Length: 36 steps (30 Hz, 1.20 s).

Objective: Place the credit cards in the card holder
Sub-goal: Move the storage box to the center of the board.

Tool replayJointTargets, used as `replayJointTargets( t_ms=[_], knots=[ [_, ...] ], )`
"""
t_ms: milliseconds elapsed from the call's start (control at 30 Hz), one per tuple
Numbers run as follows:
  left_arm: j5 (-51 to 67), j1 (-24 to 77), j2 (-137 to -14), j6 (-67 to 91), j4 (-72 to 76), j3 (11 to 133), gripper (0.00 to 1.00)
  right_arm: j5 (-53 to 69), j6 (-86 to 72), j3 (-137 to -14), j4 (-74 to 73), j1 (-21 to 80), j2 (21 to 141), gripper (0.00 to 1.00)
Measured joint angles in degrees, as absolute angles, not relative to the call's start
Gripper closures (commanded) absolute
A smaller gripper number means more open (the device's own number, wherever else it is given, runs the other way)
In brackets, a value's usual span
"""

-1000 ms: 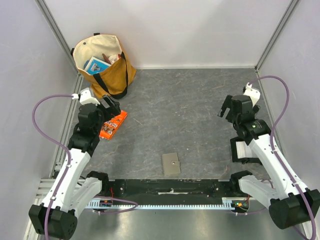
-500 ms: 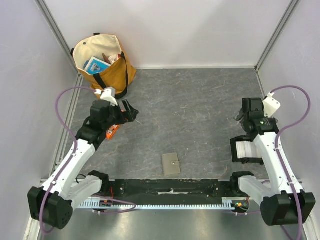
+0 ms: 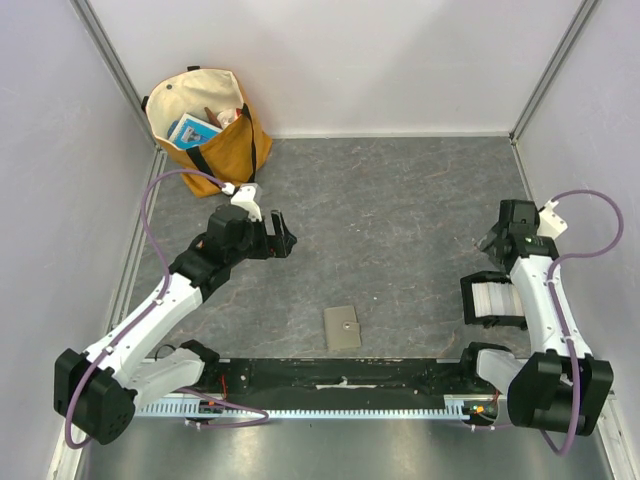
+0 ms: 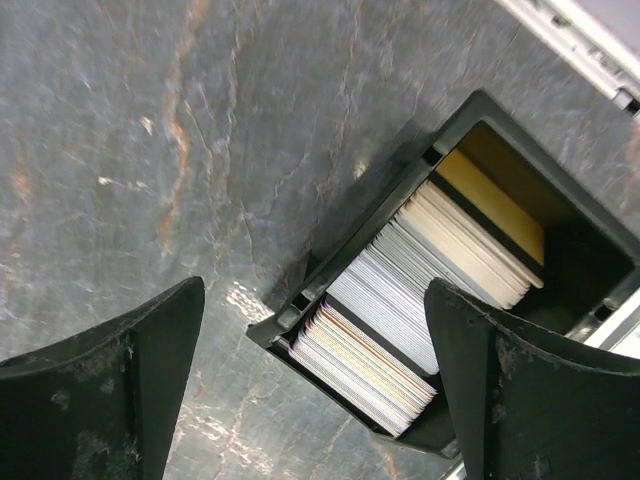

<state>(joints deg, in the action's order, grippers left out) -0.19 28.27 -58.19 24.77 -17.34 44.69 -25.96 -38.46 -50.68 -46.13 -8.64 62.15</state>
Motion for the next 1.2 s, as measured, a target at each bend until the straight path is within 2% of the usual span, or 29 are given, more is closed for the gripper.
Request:
replayJointTargets(
  t_ms=[233,867,1200],
  knots=[
    [-0.08,28.27,-58.13,24.36,-17.32,44.53,0.06,-22.24,-38.19,-45.41,-41.47,-8.75,65.82,0.02],
    [2.0,28.29,-57.49,24.43,-16.93,42.78,0.06,-20.27,-33.04,-42.74,-33.8,-8.8,70.3,0.04],
    [3.38,28.36,-57.87,24.69,-15.88,40.53,0.06,-14.55,-29.8,-41.65,-31.07,-8.88,70.59,0.12]
  ],
)
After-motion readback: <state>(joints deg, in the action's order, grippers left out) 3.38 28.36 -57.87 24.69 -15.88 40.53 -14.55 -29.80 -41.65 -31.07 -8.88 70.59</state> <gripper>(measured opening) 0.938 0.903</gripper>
